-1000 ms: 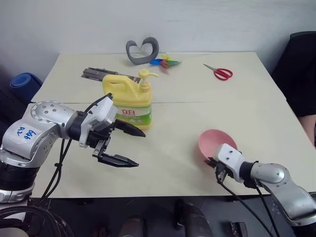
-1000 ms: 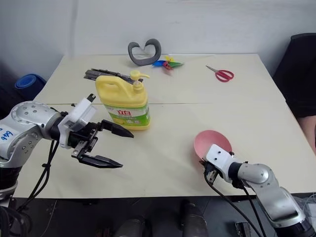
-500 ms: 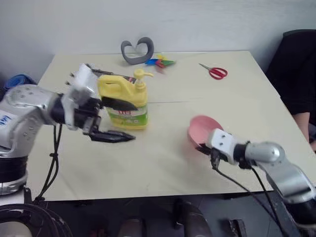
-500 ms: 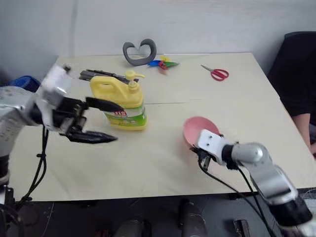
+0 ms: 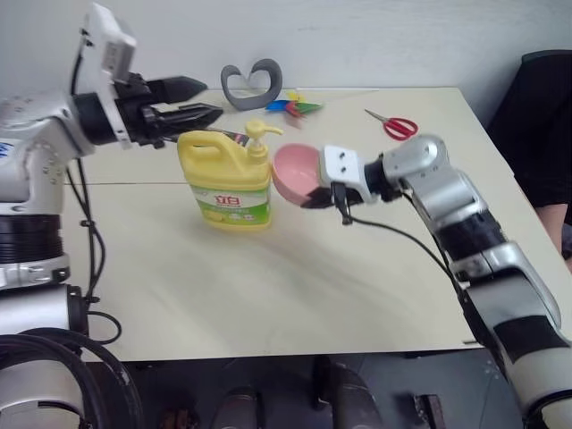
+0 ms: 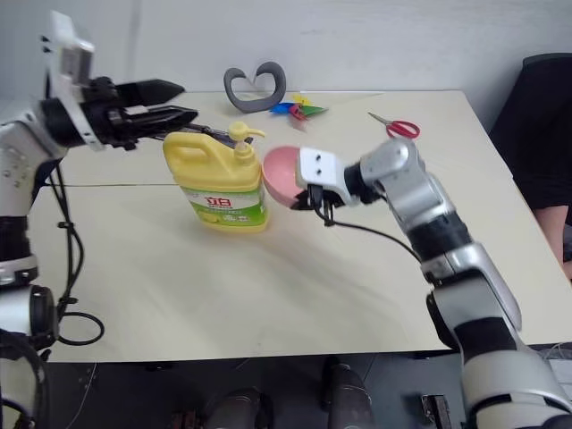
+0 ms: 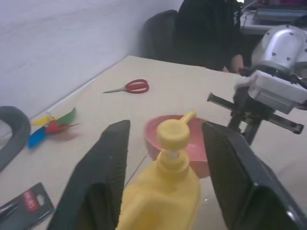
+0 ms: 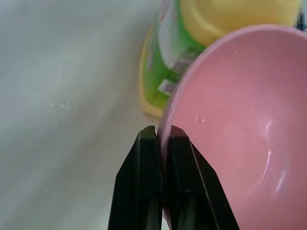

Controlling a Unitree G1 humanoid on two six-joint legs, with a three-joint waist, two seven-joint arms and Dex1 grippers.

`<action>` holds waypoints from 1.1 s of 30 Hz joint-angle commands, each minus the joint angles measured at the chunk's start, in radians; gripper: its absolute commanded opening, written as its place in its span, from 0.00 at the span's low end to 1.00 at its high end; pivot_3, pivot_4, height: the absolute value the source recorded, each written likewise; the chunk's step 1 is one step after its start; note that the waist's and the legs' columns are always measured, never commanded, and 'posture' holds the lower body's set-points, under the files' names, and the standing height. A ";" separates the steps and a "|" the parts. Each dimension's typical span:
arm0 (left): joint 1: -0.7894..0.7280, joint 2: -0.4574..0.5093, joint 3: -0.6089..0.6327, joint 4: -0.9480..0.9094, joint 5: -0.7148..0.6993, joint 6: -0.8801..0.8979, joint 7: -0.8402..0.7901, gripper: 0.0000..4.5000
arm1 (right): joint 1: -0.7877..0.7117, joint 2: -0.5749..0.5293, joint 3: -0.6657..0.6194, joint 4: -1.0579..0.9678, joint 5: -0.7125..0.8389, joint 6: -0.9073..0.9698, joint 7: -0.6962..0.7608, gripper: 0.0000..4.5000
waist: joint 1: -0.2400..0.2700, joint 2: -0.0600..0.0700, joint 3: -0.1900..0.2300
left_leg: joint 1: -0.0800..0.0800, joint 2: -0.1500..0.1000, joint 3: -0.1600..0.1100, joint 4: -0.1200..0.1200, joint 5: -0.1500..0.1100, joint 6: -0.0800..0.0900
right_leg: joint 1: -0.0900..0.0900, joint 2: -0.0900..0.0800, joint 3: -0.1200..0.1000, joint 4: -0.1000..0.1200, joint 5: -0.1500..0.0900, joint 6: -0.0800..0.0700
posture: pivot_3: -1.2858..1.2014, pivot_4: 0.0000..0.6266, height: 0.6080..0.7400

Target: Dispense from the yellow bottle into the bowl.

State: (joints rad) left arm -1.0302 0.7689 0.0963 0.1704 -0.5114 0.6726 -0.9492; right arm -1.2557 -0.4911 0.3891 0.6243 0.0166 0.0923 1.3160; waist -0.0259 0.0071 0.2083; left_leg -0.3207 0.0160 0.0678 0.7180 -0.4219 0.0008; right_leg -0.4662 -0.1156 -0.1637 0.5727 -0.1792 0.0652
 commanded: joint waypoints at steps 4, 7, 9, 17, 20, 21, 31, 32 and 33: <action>0.000 -0.032 0.005 -0.089 -0.001 0.017 0.029 0.06 | -0.127 0.048 -0.031 0.138 -0.017 -0.107 0.074 0.00 | -0.010 0.000 0.000 | 0.001 0.000 0.000 0.000 0.000 0.000 | 0.000 0.000 0.001 0.002 0.000 0.000 | 0.52 0.24 1.00; -0.015 -0.038 0.001 -0.079 0.007 0.031 0.039 0.01 | -0.160 0.052 -0.030 0.167 -0.035 -0.140 0.098 0.00 | -0.012 0.000 0.000 | 0.001 0.000 0.000 0.002 0.000 -0.001 | 0.000 0.000 0.002 0.004 0.000 -0.001 | 0.52 0.24 1.00; -0.024 -0.039 0.000 -0.070 0.013 0.031 0.042 0.01 | -0.175 0.051 -0.029 0.175 -0.042 -0.157 0.122 0.00 | -0.011 0.000 0.000 | 0.002 0.000 0.000 0.003 0.000 -0.001 | 0.000 -0.001 0.003 0.006 0.001 -0.002 | 0.52 0.24 1.00; -0.018 -0.047 -0.016 -0.054 0.042 0.012 0.044 0.01 | -0.233 0.068 -0.026 0.238 -0.081 -0.220 0.142 0.00 | -0.011 0.000 0.000 | 0.002 0.000 0.000 0.005 0.000 -0.002 | 0.000 -0.001 0.003 0.008 0.001 -0.002 | 0.52 0.24 1.00; -0.011 -0.057 -0.031 -0.054 0.065 -0.005 0.051 0.01 | -0.245 0.074 -0.029 0.262 -0.092 -0.239 0.140 0.00 | -0.011 0.000 0.000 | 0.002 0.000 0.000 0.005 0.000 -0.002 | 0.000 -0.001 0.004 0.008 0.001 -0.003 | 0.52 0.24 1.00; -0.012 -0.062 -0.032 -0.053 0.068 -0.007 0.056 0.01 | -0.249 0.077 -0.029 0.271 -0.097 -0.244 0.135 0.00 | -0.011 0.000 0.000 | 0.002 0.000 0.001 0.005 0.000 -0.002 | 0.000 -0.001 0.004 0.008 0.001 -0.003 | 0.52 0.24 1.00; 0.009 -0.069 -0.041 -0.051 0.102 0.020 0.091 0.01 | -0.264 0.087 -0.037 0.303 -0.116 -0.278 0.138 0.00 | -0.013 0.000 0.000 | 0.002 0.000 0.001 0.005 0.000 -0.002 | 0.000 -0.001 0.004 0.009 0.001 -0.003 | 0.52 0.24 1.00; 0.017 -0.067 -0.057 -0.049 0.123 0.010 0.094 0.01 | -0.264 0.087 -0.037 0.303 -0.117 -0.280 0.138 0.00 | -0.012 0.000 0.000 | 0.002 0.000 0.000 0.005 0.000 -0.002 | 0.000 -0.001 0.004 0.009 0.001 -0.003 | 0.52 0.24 1.00; 0.025 -0.065 -0.068 -0.050 0.136 0.003 0.093 0.01 | -0.263 0.087 -0.038 0.301 -0.117 -0.282 0.139 0.00 | -0.012 0.000 0.000 | 0.002 0.000 0.000 0.005 0.000 -0.002 | 0.000 -0.001 0.004 0.009 0.001 -0.003 | 0.52 0.24 1.00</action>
State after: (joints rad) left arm -1.0083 0.6891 0.0381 0.1323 -0.4007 0.6950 -0.8623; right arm -1.4741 -0.4113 0.3845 0.9460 -0.1088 -0.1708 1.4502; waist -0.0381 0.0073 0.2084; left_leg -0.3185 0.0164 0.0683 0.7226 -0.4215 -0.0011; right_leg -0.4666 -0.1167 -0.1600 0.5815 -0.1785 0.0626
